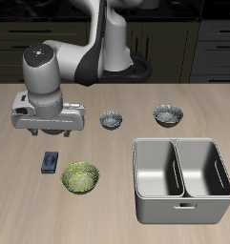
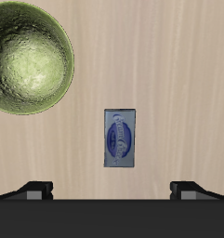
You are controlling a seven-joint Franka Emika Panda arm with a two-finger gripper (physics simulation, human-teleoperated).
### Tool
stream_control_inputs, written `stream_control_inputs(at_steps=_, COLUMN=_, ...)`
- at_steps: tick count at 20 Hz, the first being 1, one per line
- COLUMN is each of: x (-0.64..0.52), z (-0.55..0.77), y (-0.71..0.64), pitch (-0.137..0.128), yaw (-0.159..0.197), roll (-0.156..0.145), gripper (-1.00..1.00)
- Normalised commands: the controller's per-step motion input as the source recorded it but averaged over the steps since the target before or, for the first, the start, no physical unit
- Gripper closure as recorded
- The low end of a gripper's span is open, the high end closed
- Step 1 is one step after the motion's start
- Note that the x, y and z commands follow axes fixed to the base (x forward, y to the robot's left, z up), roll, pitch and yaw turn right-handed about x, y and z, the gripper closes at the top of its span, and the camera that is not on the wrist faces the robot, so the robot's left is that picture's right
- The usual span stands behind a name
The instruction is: Place the cream cheese in the green bowl
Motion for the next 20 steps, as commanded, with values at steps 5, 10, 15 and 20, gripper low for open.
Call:
stream_control_inputs(at_steps=5, x=0.05, z=-0.31, y=-0.16, pitch=0.038, yaw=-0.028, roll=-0.027, gripper=-1.0)
stream_control_inputs(at_steps=10, x=0.01, z=-0.26, y=-0.06, pitch=0.02, yaw=0.007, roll=-0.011, gripper=-1.0)
stream_control_inputs(at_steps=15, x=0.0, z=-0.24, y=-0.03, pitch=0.026, yaw=-0.02, roll=-0.01, gripper=-1.0)
stream_control_inputs(at_steps=20, x=-0.06, z=-0.34, y=0.0, pitch=0.034, yaw=-0.004, roll=-0.005, gripper=-1.0)
